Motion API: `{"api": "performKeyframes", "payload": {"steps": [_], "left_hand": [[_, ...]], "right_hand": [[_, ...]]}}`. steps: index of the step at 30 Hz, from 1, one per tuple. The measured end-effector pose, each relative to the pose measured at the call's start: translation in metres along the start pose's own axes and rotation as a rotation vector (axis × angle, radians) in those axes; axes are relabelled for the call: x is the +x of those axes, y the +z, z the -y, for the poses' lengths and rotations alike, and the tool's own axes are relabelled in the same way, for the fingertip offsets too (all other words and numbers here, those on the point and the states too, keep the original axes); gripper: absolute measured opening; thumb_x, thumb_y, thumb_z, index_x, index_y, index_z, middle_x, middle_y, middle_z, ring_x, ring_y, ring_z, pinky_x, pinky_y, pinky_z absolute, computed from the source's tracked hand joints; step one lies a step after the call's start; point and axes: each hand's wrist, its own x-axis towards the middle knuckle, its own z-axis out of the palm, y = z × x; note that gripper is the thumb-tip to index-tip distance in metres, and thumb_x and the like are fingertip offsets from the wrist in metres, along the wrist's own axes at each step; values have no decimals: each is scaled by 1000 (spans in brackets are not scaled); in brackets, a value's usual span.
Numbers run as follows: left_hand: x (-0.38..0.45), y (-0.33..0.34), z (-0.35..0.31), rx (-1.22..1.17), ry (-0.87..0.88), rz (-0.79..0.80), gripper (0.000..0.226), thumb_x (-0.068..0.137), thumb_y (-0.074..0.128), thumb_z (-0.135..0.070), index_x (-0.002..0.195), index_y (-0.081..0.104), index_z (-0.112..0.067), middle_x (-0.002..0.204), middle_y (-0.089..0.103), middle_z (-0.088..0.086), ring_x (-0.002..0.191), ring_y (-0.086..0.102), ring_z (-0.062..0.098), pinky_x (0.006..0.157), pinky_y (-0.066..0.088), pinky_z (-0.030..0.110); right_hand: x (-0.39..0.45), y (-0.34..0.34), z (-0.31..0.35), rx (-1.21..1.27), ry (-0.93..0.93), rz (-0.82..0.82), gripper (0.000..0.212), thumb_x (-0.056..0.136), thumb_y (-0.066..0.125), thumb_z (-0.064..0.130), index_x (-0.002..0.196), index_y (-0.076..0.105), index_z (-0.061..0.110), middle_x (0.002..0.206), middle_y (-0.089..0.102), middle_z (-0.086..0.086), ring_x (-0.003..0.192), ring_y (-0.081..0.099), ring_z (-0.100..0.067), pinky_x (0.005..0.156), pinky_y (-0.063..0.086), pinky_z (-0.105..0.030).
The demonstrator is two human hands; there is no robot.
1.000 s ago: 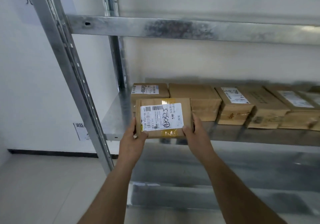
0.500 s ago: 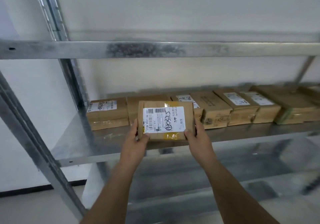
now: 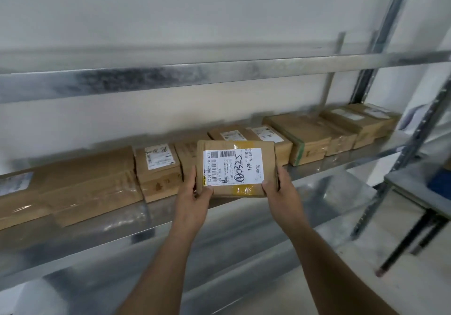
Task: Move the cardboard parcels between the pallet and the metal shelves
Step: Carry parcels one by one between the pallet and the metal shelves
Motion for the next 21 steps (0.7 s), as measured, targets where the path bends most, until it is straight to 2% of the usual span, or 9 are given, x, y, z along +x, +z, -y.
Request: {"api": "performKeyframes", "payload": {"steps": [3, 6, 9, 11, 15, 16, 18, 19, 21], "left_hand": [[4, 58, -10, -20, 31, 45, 61, 93, 54, -15, 146, 29, -31, 142, 46, -7, 126, 43, 9, 105, 34, 27], [4, 115, -20, -48, 80, 125, 58, 93, 52, -11, 138, 37, -44, 122, 58, -25, 108, 52, -7, 89, 40, 12], [4, 169, -27, -57, 68, 195, 61, 93, 53, -13, 146, 30, -33, 134, 53, -10, 119, 50, 6, 103, 39, 30], [3, 201, -31, -29, 84, 242, 61, 92, 53, -17, 146, 30, -31, 137, 51, -8, 121, 48, 9, 105, 37, 34], [4, 258, -42, -7, 132, 350, 59, 91, 52, -20, 145, 32, -31, 136, 52, -9, 121, 49, 8, 105, 39, 36], [6, 272, -43, -9, 149, 364, 58, 91, 53, -19, 144, 34, -32, 133, 54, -10, 118, 51, 6, 101, 41, 31], [12, 300, -46, -2, 148, 379, 59, 91, 54, -21, 144, 34, -33, 132, 55, -11, 111, 53, 2, 90, 39, 21], [16, 314, -47, -4, 138, 395, 59, 91, 54, -22, 144, 33, -34, 132, 54, -13, 108, 53, -2, 87, 38, 19], [24, 340, -49, -19, 153, 440, 58, 90, 54, -23, 143, 34, -35, 129, 55, -15, 102, 53, -12, 86, 41, 16]], "right_hand": [[16, -47, -26, 8, 0, -47, 43, 96, 44, 20, 138, 38, 25, 128, 56, 6, 108, 55, -11, 89, 49, -30], [28, -93, -52, -30, 6, -102, 36, 96, 44, 23, 131, 40, 30, 121, 56, 10, 105, 55, -9, 83, 46, -24], [37, -139, -77, -26, 25, -155, 31, 96, 44, 19, 119, 38, 39, 107, 55, 19, 94, 58, 3, 72, 41, -6], [41, -168, -94, -35, 52, -211, 32, 95, 45, 17, 122, 42, 33, 104, 55, 22, 89, 56, 14, 66, 42, -1], [52, -214, -122, -33, 106, -306, 42, 92, 47, 15, 132, 44, 27, 119, 60, 8, 103, 58, -10, 91, 48, -33], [56, -224, -130, -25, 117, -323, 40, 92, 47, 16, 129, 46, 30, 114, 62, 11, 101, 59, -7, 87, 50, -30], [64, -241, -144, -3, 132, -340, 32, 94, 47, 18, 117, 46, 41, 101, 62, 25, 92, 61, 7, 70, 50, -12], [69, -250, -151, 2, 141, -344, 31, 95, 46, 19, 113, 45, 45, 98, 61, 29, 91, 60, 10, 64, 47, -9], [80, -268, -163, -5, 168, -360, 29, 97, 45, 20, 118, 44, 41, 104, 61, 24, 96, 60, 4, 67, 45, -12]]}}
